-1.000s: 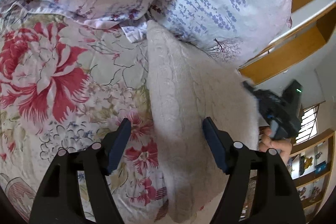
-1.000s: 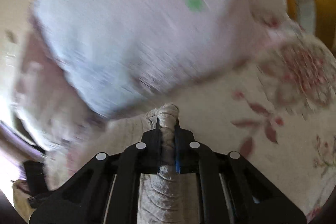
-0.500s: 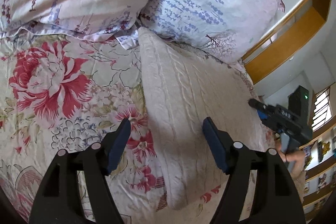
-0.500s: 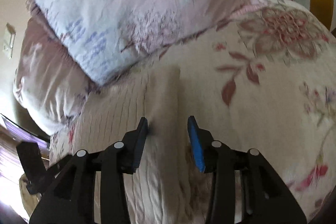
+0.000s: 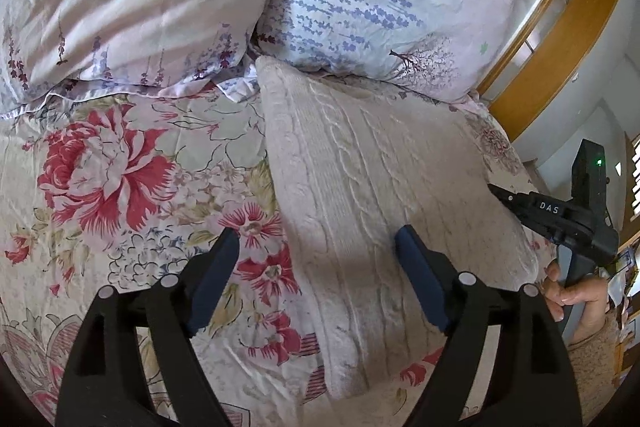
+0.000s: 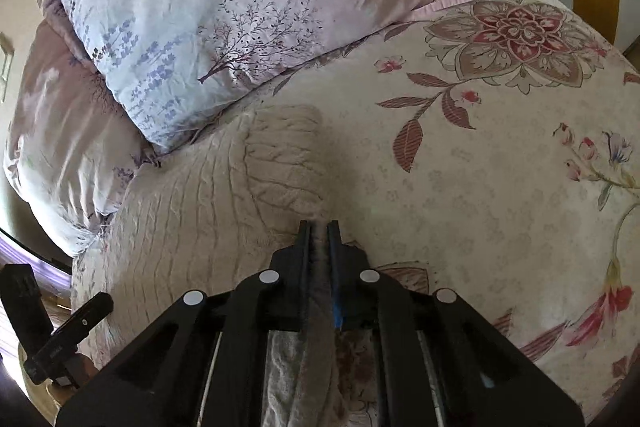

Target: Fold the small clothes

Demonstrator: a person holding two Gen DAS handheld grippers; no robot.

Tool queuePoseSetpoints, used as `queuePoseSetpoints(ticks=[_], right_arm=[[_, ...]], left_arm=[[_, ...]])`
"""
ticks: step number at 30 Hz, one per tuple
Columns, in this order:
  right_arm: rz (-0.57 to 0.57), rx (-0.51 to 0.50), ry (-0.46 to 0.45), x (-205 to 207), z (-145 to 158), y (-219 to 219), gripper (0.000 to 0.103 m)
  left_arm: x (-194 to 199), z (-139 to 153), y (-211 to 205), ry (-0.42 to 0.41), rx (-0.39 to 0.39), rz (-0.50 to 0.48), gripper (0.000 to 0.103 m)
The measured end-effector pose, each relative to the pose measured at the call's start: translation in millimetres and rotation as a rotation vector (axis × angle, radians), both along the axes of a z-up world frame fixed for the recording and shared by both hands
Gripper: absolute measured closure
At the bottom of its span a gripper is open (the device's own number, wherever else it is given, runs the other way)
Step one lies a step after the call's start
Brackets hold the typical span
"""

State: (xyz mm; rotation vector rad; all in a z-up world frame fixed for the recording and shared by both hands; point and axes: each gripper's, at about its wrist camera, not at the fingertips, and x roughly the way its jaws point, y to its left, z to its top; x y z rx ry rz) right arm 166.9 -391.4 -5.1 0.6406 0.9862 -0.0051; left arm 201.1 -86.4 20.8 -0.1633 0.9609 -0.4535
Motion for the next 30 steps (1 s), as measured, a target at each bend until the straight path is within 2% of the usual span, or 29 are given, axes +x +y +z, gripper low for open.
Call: queuePoseSetpoints(ticks=[4,7,9,11,13,14,19,25,30], right_arm=[[-0.002,-0.021,0.012,7.4,-1.8,1.1,0.094],[0.022,-0.055,0.007,9.6,4.9,4.1,0.094],[0.021,-0.017,-0.012,7.1,11.4,-2.6,0.093],[0.001,0.058,-0.032,3.4,15.2,-14.6,0.083],[-0.012,0.127,-0.041,1.6,15.4,-23.4,0.049],[-0.011,0.157,-0.043,1.9,14.4,-26.0,0.045],[0.027,0.316,0.003,12.9,1.3,-27.6,0.041],[0.088,0.318,0.065,28.9,-9.2,-17.5,0.041],[0.145,0.356,0.057,33.0,-14.7,-9.6,0.041]], left_arm=[[1.3,-3.1,1.8,0.023,-0.033,-0.002,0.022],[7.0,-8.2,11.0,0.093,-0.135,-0.002,0.022],[10.7,-12.1,20.5,0.138,-0.211,0.014,0.022],[15.7,-14.8,29.2,0.167,-0.265,0.039,0.022],[20.3,-15.8,34.8,0.182,-0.305,0.055,0.022],[22.0,-15.8,35.9,0.188,-0.320,0.055,0.022],[33.5,-21.2,36.7,0.245,-0.396,0.057,0.022],[42.5,-29.4,29.5,0.286,-0.427,0.048,0.024],[49.2,-30.4,22.0,0.287,-0.440,0.031,0.026]])
